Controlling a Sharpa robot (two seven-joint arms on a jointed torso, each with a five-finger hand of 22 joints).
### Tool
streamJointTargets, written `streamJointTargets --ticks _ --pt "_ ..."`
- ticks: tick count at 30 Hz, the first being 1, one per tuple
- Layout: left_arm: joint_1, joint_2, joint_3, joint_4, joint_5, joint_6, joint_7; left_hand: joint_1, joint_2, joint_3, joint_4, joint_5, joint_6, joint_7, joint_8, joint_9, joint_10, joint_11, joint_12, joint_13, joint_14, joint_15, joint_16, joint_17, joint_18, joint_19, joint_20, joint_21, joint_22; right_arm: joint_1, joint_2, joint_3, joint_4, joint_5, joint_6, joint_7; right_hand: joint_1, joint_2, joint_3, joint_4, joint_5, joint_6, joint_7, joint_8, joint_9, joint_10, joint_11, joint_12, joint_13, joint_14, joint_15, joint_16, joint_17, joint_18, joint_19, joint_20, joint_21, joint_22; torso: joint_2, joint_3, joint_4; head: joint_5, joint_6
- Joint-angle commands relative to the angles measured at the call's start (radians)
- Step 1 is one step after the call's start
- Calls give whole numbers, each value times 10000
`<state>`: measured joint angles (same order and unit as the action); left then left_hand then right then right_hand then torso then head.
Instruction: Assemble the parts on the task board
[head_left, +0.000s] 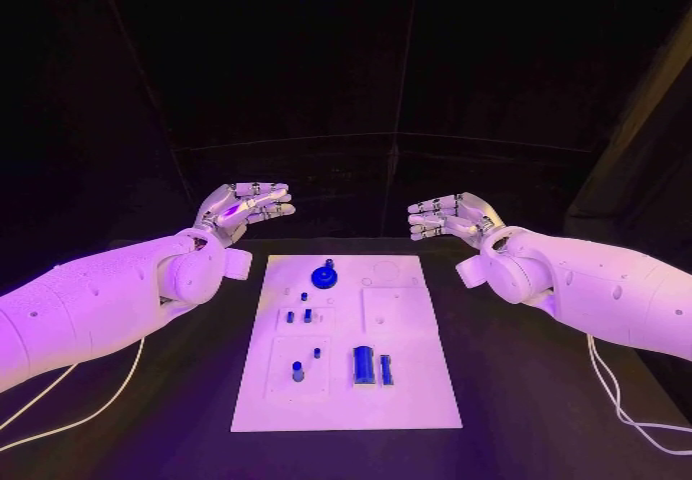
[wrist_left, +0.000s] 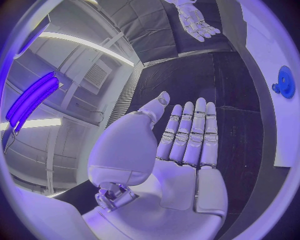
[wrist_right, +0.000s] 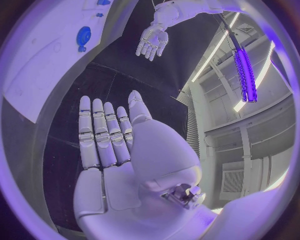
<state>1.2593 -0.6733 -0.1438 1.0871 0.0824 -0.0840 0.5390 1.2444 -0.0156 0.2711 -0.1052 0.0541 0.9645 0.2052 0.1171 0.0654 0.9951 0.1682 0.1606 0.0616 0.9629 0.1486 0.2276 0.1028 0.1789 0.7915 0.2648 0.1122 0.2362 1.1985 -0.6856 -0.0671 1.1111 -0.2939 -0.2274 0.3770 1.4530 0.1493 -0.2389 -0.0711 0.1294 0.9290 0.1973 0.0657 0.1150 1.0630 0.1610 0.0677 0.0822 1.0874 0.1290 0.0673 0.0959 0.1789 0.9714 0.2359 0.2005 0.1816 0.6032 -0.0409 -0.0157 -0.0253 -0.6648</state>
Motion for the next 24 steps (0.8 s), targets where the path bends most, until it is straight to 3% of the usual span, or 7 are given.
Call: streamJointTargets --ticks 1,2,13,14,16,17,24 --pt "-7 149 5 -273 351 -323 269 -26 95 -113 -2 11 -57 18 -62 -5 4 39 -134 4 24 39 -218 -89 56 -76 60 -96 -116 23 211 10 -318 691 -83 803 -116 -7 44 -97 -36 -29 1 -24 -64 -13 -9 -21 -105 96 -15 -35 -98 54 119 -8 -87 -87 -42 27 28 54 136" --pt "-11 89 0 -154 49 -46 12 -3733 156 -846 306 -541 -2893 -616 -352 -654 -2985 -505 -544 -616 -2889 -446 -787 -1028 -537 -2400 -769 -377 -762 5 132 1 -184 121 -11 128 -4374 -464 749 711 -388 -2787 -592 -657 -376 -3189 -483 -677 -822 -3242 -391 -673 -959 -537 -2893 -708 -626 -588 -19 6 4 24 60" --pt "-417 -136 280 817 -121 -1374 -28 -6635 156 -1507 1052 -541 -5159 -1085 -1171 -654 -5297 -881 -1606 -616 -5114 -777 -1329 -1028 -823 -4248 -1378 -1122 -1321 -360 -132 165 987 812 -1340 447 -7723 -788 1262 711 -1294 -4913 -1035 -657 -1150 -5614 -849 -677 -822 -5696 -1290 -673 -959 -816 -5072 -1248 -1094 -1001 -520 360 138 225 576" --pt "-489 -176 330 990 -151 -1611 -35 -6861 156 -1547 1052 -541 -5334 -1123 -1171 -654 -5479 -911 -1606 -616 -5291 -1486 -1366 -1028 -823 -4390 -1427 -1122 -1360 -426 -179 195 1196 936 -1577 504 -7936 -1493 1301 711 -1294 -5050 -1065 -657 -1150 -5771 -875 -677 -822 -5859 -1290 -673 -959 -815 -5217 -1283 -1124 -1026 -552 382 147 238 608" --pt "-652 -267 443 1381 -220 -2145 -51 -7225 156 -1614 1052 -541 -5616 -1183 -1171 -654 -5772 -962 -1606 -616 -5572 -1486 -1426 -1028 -921 -4621 -1509 -1122 -1426 -573 -285 261 1667 1214 -2111 633 -8435 -1493 1374 711 -1294 -5371 -1136 -657 -1150 -6139 -1610 -677 -822 -6239 -1290 -673 -959 -925 -5559 -1363 -1192 -1084 -587 407 156 252 644" --pt "-743 -317 505 1597 -258 -2440 -59 -7429 156 -1666 1052 -541 -5773 -1217 -1171 -654 -5934 -1682 -1606 -616 -5730 -1486 -1456 -1028 -927 -4749 -1554 -1122 -1462 -654 -344 297 1927 1367 -2406 704 -8685 -1493 1424 711 -1294 -5532 -1169 -657 -1150 -6323 -1610 -677 -822 -6427 -1290 -673 -959 -924 -5728 -1405 -1228 -1816 -590 409 157 253 648" --pt "-1470 -721 1008 3338 -563 -4822 -130 -8719 156 -1919 1052 -541 -6766 -2052 -1171 -654 -6968 -1682 -1606 -616 -6735 -1486 -2276 -1028 -1033 -5563 -1836 -1122 -2362 -1218 -751 551 3733 2434 -4456 1196 -10170 -1493 1658 711 -1294 -6490 -1973 -657 -1150 -7420 -1610 -677 -822 -7559 -1290 -673 -959 -1032 -6744 -1647 -2005 -1816 -590 409 157 253 648"
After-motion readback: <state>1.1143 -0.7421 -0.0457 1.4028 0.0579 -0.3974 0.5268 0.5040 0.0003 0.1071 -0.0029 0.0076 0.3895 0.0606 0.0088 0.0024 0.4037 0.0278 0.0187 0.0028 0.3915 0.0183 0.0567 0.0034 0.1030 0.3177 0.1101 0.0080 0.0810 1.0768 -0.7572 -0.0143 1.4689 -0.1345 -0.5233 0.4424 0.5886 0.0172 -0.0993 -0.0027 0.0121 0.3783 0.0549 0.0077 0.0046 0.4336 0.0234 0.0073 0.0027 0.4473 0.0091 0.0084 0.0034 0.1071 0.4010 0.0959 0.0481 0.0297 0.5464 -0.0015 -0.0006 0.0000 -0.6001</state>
